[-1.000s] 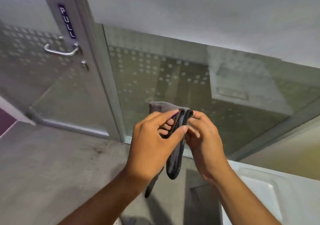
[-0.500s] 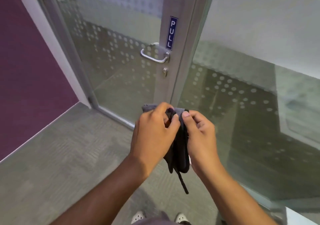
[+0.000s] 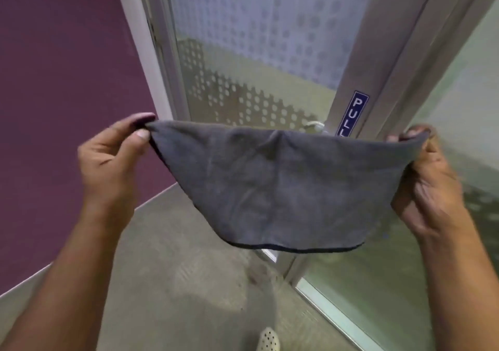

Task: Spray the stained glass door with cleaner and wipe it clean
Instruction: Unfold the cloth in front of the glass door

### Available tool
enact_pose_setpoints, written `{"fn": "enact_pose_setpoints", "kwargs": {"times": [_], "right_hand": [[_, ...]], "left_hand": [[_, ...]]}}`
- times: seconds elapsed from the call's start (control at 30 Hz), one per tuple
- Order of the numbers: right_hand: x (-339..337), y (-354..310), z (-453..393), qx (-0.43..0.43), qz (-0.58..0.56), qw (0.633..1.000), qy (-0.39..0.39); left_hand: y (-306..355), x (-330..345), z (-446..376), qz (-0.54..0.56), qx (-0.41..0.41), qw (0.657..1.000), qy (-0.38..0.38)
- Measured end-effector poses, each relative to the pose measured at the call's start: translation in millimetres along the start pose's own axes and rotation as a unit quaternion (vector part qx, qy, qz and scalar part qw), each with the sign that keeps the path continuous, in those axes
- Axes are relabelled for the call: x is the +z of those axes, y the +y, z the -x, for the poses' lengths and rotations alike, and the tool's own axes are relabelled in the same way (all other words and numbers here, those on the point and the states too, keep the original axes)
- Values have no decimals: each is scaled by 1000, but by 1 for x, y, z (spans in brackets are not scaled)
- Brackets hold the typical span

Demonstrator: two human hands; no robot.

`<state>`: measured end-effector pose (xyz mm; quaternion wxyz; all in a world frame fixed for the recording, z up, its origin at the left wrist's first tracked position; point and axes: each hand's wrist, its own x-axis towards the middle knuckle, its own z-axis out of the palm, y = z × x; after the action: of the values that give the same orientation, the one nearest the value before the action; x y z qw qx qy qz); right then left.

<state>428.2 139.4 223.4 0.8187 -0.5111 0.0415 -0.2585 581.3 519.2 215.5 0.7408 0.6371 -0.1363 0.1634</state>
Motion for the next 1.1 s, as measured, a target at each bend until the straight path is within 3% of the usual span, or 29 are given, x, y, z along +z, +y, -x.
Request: {"fn": "enact_pose_setpoints", "kwargs": {"times": [0.1, 0.2, 0.33, 0.47, 0.53, 0.63, 0.8, 0.93, 1.1], "right_hand": [[44, 20, -60, 5, -61, 995, -79], [82, 11, -112, -50, -102, 967, -227], [145, -14, -183, -92, -129, 939, -305], [171, -5, -214, -113, -74, 947, -292], [190, 4, -229, -112, -62, 945, -301], [239, 12, -253, -190, 75, 938, -279], [296, 10, -271, -240, 186, 907, -292], [340, 29, -281, -297, 208, 885, -290], [376, 60, -290, -340, 136, 916, -164]], "left_hand": [[3, 23, -58, 46, -12, 997, -61], [30, 29, -102, 1, 100, 993, -63], [69, 16, -140, 183, 213, 960, -12], [68, 53, -189, 289, 146, 946, 10], [62, 70, -218, 343, 104, 933, -19], [54, 81, -259, 347, 81, 925, -133], [45, 82, -310, 266, 67, 918, -287], [44, 80, -334, 292, 61, 896, -329], [36, 79, -350, 316, 37, 894, -316]]}}
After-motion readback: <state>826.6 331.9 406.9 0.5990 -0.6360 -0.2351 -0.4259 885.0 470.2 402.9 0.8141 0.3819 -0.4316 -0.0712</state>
